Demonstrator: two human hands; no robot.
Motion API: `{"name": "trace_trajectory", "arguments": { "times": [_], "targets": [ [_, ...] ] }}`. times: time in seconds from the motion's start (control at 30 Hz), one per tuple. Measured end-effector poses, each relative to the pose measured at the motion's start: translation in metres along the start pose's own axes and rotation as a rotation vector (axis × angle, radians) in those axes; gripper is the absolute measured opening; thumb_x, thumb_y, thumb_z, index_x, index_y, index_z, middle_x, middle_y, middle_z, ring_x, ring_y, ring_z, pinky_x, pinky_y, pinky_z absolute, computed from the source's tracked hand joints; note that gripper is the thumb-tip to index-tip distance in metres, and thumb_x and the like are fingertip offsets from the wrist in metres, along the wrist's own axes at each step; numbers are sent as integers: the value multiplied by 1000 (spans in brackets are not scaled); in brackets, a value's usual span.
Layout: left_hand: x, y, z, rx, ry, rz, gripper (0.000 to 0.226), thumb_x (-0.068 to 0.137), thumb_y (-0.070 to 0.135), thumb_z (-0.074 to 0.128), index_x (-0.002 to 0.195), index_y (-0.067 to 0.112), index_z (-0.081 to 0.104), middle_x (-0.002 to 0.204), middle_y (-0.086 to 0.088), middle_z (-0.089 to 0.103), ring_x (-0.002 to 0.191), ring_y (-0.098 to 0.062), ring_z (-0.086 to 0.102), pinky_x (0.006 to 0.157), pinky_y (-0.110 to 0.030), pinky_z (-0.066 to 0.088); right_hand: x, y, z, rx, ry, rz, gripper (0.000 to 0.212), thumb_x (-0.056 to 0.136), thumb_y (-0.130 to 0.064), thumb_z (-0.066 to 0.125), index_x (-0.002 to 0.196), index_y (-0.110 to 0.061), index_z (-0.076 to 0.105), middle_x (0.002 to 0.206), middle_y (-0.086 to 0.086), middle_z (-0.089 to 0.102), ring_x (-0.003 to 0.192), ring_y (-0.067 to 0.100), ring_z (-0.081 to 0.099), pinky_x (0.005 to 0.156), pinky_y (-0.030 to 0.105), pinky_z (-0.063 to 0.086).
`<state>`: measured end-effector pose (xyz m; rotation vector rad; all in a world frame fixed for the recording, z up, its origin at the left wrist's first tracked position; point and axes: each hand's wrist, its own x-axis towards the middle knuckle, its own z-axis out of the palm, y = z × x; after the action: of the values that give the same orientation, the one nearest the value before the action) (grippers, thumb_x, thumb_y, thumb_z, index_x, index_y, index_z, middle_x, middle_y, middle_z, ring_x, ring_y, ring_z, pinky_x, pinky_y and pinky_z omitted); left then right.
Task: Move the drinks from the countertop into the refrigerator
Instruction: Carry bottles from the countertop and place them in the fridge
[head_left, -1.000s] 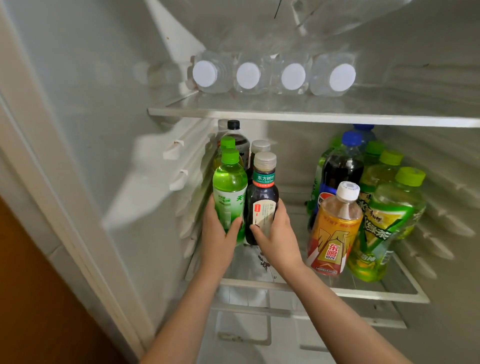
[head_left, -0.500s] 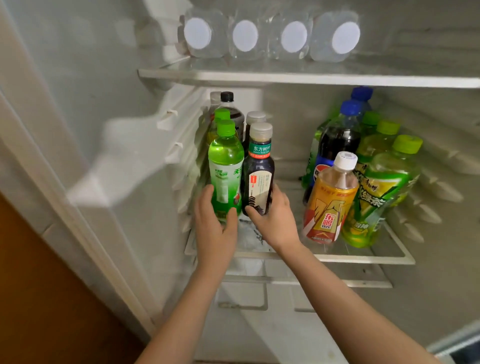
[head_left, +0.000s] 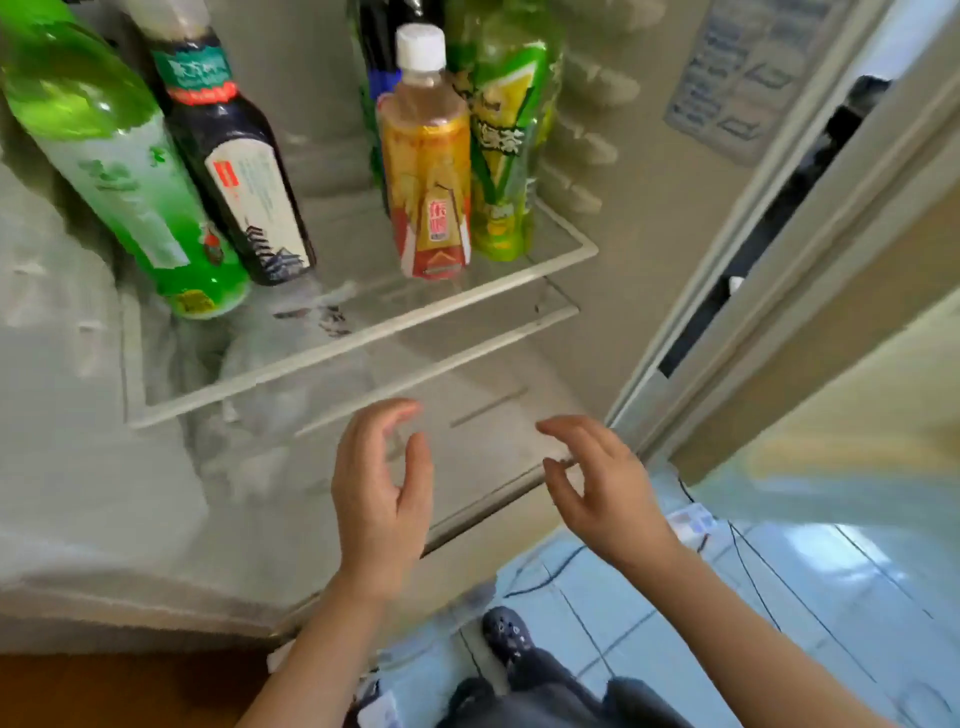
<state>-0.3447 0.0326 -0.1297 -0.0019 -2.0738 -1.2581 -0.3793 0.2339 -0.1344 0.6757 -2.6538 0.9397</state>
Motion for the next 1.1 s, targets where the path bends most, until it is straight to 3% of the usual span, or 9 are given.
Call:
{"name": "trace_trajectory", "arguments": {
  "times": [0.13, 0.23, 0.3, 0.43, 0.5, 0.57, 0.77, 0.97, 1.1],
  "targets": [
    [-61, -19, 46, -41, -400, -148, 17, 93, 17, 51, 104, 8, 60, 101, 7, 62, 92, -6, 57, 84, -18, 45, -121, 58, -15, -143, -143, 505, 33, 89, -14, 59, 121, -14, 59, 119, -1, 62, 106, 23, 60, 84, 32, 47],
    [-114, -34, 83, 4, -918, -406, 17, 94, 12, 55, 110, 12, 60, 106, 1, 63, 93, -12, 58, 85, -27, 48, -216, 73, -19, -161, -249, 890, 35, 92, -25, 54, 127, -21, 54, 120, -6, 60, 108, 14, 58, 89, 28, 45],
    [-153, -42, 103, 119, -1255, -576, 24, 95, 18, 54, 118, 13, 57, 114, -2, 62, 94, -14, 56, 85, -24, 44, -274, 68, -17, -143, -315, 1115, 35, 92, -28, 52, 127, -25, 53, 118, -7, 61, 106, 11, 58, 90, 27, 45],
    [-224, -55, 117, 360, -1752, -601, 35, 97, 26, 51, 128, 12, 50, 125, -8, 58, 113, -21, 56, 90, -23, 39, -374, 41, -7, -25, -377, 1502, 36, 92, -28, 49, 127, -22, 53, 116, -4, 63, 106, 15, 59, 89, 27, 45],
    [-248, -60, 115, 462, -1907, -546, 22, 96, 28, 51, 114, 15, 56, 118, -9, 62, 110, -22, 58, 87, -26, 43, -418, 21, -1, 48, -401, 1644, 37, 91, -27, 48, 127, -20, 54, 117, -2, 64, 109, 17, 59, 91, 26, 44],
    [-263, -61, 116, 558, -1987, -485, 13, 95, 30, 50, 95, 18, 54, 105, -9, 65, 102, -24, 61, 76, -26, 42, -457, 1, 4, 106, -433, 1756, 36, 91, -29, 48, 125, -22, 55, 120, -2, 64, 112, 17, 57, 90, 25, 43],
    [-309, -43, 131, 730, -2099, -217, 14, 94, 31, 50, 101, 19, 54, 112, -4, 62, 102, -18, 57, 81, -25, 41, -546, -41, 9, 335, -384, 1929, 31, 92, -32, 49, 121, -22, 55, 123, 0, 61, 111, 16, 56, 80, 21, 39],
    [-375, 15, 168, 841, -2103, -102, 12, 93, 26, 52, 86, 16, 53, 101, -13, 66, 104, -28, 60, 79, -28, 43, -637, -54, -23, 502, -263, 2015, 36, 93, -34, 46, 125, -21, 54, 128, -1, 58, 115, 15, 55, 90, 23, 41],
    [-449, 76, 199, 862, -2075, -43, 27, 94, 28, 50, 114, 11, 57, 119, -12, 63, 108, -27, 59, 84, -27, 42, -717, -51, -63, 503, -108, 2060, 35, 93, -33, 46, 124, -20, 54, 127, -2, 60, 114, 15, 55, 93, 22, 41]
  ]
}}
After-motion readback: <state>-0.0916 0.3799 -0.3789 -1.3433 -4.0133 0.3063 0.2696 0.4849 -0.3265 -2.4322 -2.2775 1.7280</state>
